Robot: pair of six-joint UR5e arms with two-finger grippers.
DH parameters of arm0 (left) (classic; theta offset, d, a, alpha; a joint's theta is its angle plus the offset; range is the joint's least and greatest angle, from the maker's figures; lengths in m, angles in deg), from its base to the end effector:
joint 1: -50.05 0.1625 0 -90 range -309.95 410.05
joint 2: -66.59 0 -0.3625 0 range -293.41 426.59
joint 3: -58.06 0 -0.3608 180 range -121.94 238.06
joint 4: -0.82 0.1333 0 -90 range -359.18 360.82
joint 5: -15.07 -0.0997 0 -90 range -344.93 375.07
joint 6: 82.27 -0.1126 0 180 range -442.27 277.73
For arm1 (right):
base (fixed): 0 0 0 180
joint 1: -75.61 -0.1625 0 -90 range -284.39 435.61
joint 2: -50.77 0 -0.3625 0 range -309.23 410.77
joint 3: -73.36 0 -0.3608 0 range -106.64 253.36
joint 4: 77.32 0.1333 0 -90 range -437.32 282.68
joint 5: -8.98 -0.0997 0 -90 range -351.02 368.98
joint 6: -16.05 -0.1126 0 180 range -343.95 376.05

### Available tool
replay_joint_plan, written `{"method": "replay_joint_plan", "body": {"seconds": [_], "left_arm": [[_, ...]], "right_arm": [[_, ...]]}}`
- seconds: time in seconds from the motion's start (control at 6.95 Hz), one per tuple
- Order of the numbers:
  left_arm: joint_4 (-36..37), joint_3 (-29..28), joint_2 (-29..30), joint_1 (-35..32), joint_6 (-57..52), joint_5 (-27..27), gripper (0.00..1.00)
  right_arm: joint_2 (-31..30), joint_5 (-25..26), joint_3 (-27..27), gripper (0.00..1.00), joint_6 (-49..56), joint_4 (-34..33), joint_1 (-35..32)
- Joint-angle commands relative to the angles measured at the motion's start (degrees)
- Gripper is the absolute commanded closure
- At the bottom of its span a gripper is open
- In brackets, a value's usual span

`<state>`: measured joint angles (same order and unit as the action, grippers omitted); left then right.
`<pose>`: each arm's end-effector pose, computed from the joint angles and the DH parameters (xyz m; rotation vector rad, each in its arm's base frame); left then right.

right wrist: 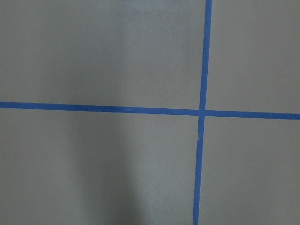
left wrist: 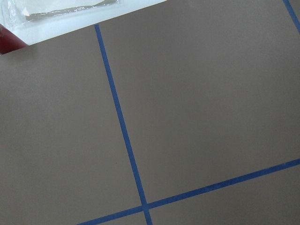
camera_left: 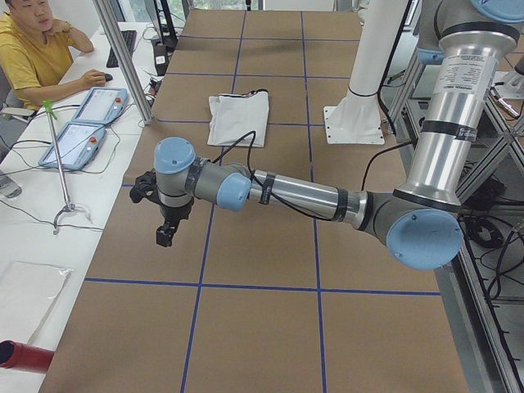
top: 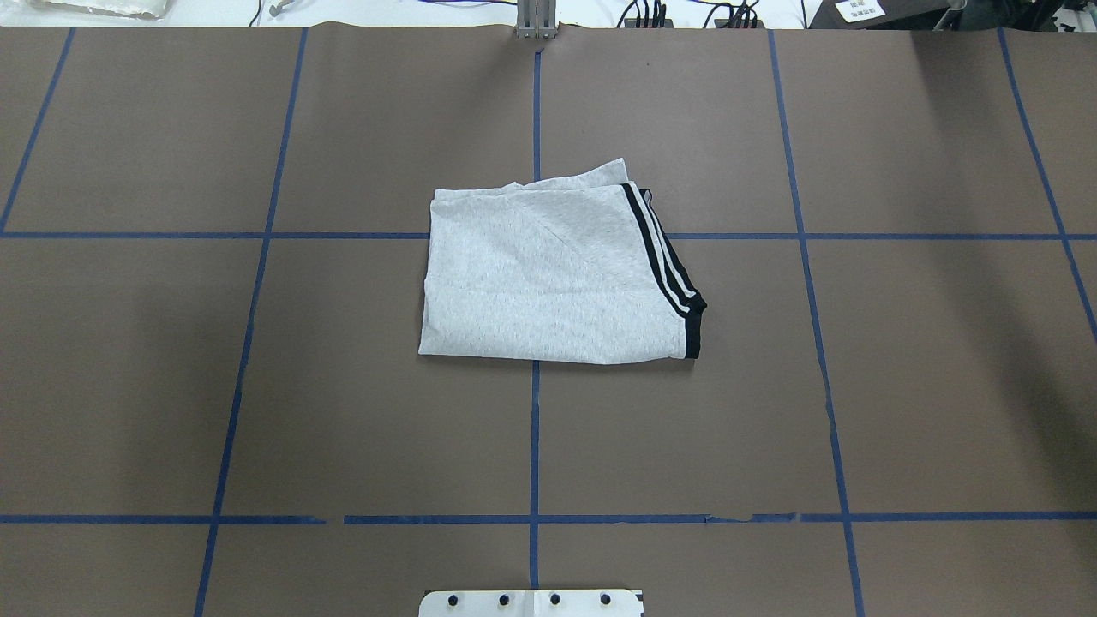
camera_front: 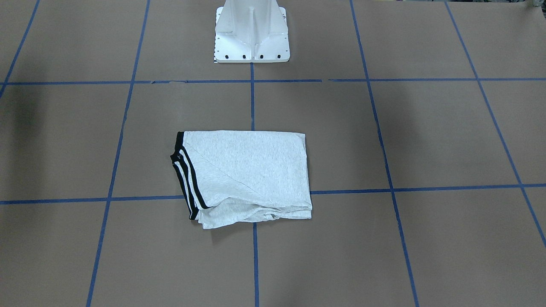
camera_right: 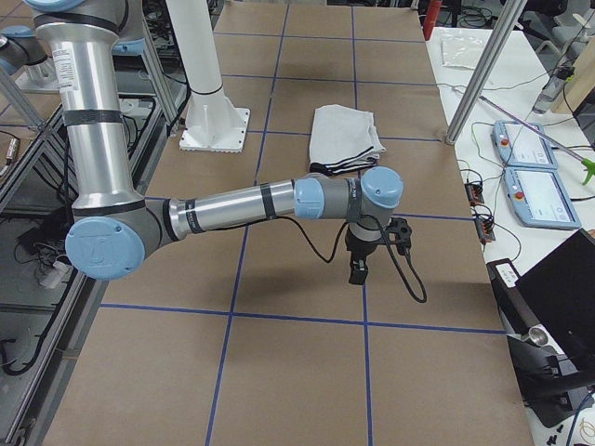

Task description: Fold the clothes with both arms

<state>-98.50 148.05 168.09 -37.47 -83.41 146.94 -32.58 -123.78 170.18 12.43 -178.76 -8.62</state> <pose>-0.0343 -0.5508 0.4888 0.3386 0.7272 0.1924 0.0068 -0.4986 0.5176 -0.0274 -0.7466 -0.0490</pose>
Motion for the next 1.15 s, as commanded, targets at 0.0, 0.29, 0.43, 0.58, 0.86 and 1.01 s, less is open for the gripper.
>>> {"method": "replay_joint_plan", "body": {"seconds": [0.0,0.29,0.43,0.58,0.86,1.01], "left_arm": [[-0.08,-0.25,-0.34,0.16,0.35,-0.03,0.00],[-0.16,-0.08,-0.34,0.16,0.27,0.06,0.00],[-0.25,-0.34,-0.34,0.16,0.18,-0.03,0.00],[-0.08,0.09,-0.25,0.25,0.18,0.06,0.00],[-0.17,0.36,-0.25,0.25,0.00,0.06,0.00],[-0.25,0.27,-0.25,0.25,0.00,0.06,0.00]], "right_arm": [[-0.15,0.22,-0.05,0.00,-0.16,0.10,-0.06],[0.46,0.13,0.30,0.00,-0.25,0.10,-0.06],[0.46,0.30,0.65,0.00,-0.16,0.10,-0.14],[0.29,0.31,0.74,0.00,-0.08,0.10,-0.14],[0.11,0.22,1.09,0.00,-0.16,0.10,-0.14],[0.20,0.22,1.18,0.00,-0.16,0.10,-0.14]]}}
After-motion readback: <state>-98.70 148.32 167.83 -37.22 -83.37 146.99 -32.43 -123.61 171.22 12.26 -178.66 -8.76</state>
